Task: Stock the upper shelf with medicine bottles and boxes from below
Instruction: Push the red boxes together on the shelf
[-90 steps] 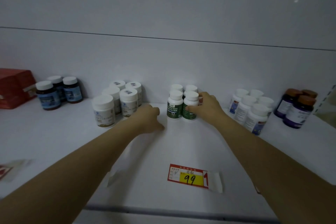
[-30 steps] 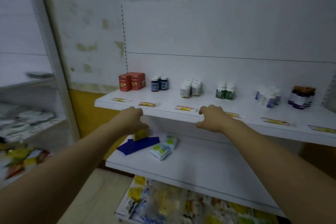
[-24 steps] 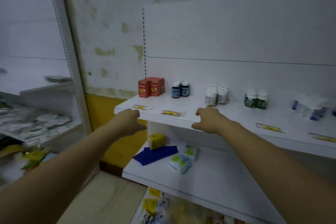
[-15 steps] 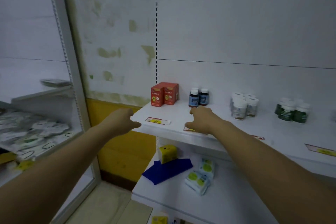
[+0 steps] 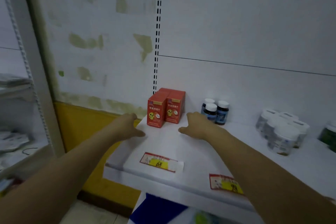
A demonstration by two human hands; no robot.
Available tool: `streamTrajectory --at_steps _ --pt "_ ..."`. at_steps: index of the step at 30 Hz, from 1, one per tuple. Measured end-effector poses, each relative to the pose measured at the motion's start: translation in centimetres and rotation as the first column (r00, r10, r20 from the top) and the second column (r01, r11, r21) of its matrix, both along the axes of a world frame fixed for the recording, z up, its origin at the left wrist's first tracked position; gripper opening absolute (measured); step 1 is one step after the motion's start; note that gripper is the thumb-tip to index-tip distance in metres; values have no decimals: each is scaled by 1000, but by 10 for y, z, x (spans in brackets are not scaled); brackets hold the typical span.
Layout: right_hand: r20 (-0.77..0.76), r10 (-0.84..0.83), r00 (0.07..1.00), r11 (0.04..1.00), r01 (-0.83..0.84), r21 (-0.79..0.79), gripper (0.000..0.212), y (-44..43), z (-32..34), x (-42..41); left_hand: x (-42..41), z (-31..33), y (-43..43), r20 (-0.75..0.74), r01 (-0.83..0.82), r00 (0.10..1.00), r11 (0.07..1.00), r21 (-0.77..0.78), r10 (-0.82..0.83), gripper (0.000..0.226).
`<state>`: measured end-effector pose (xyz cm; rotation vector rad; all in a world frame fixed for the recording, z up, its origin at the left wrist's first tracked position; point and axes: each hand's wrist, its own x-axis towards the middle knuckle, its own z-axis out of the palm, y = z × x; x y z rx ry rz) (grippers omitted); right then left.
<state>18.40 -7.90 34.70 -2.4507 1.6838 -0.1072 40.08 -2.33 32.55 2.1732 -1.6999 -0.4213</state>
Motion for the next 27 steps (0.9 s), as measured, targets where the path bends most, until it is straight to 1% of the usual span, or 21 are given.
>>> streamTrajectory --at_steps 2,4,6,8,9,11,13,14,16,18,20,23,25,27 --pt "22 -11 1000 1000 11 23 60 -19 -3 7 10 -1 -25 -21 38 999 999 23 -38 84" --pt "31 -37 999 997 35 66 66 -34 -6 12 18 -2 -46 -71 83 994 995 51 -79 92" --pt "48 -68 997 993 63 99 70 -48 -10 16 27 -5 -64 -153 146 979 986 77 -133 101" --pt "81 -98 992 990 89 107 69 -60 -13 20 33 -9 -81 -254 218 948 973 75 -193 107" --pt "93 -102 990 990 92 107 67 -63 -14 23 36 -11 -89 -285 257 931 964 70 -228 107" --pt "87 -94 992 990 84 115 59 -66 -14 29 39 -11 -99 -335 348 890 936 57 -310 96" --pt "35 -79 996 991 75 111 51 -67 -14 37 39 -10 -108 -387 435 833 900 18 -394 77" --pt "21 -69 997 993 67 101 50 -68 -14 41 39 -10 -112 -407 466 808 885 0 -426 72" --pt "26 -102 994 991 100 89 60 -74 -18 48 39 -12 -121 -438 506 774 863 -6 -457 68" --pt "74 -136 988 987 129 95 69 -86 -28 47 40 -18 -127 -436 525 768 851 11 -468 68" --pt "76 -149 986 985 141 103 60 -89 -31 48 43 -22 -132 -410 543 770 840 19 -489 73" --pt "43 -148 988 986 144 87 36 -84 -26 53 45 -24 -139 -406 573 757 818 36 -512 76" --pt "40 -143 989 986 139 88 31 -84 -26 55 45 -27 -143 -409 577 755 816 42 -513 82" --pt "56 -131 990 988 126 84 32 -82 -26 56 44 -28 -143 -412 572 756 819 38 -509 85"
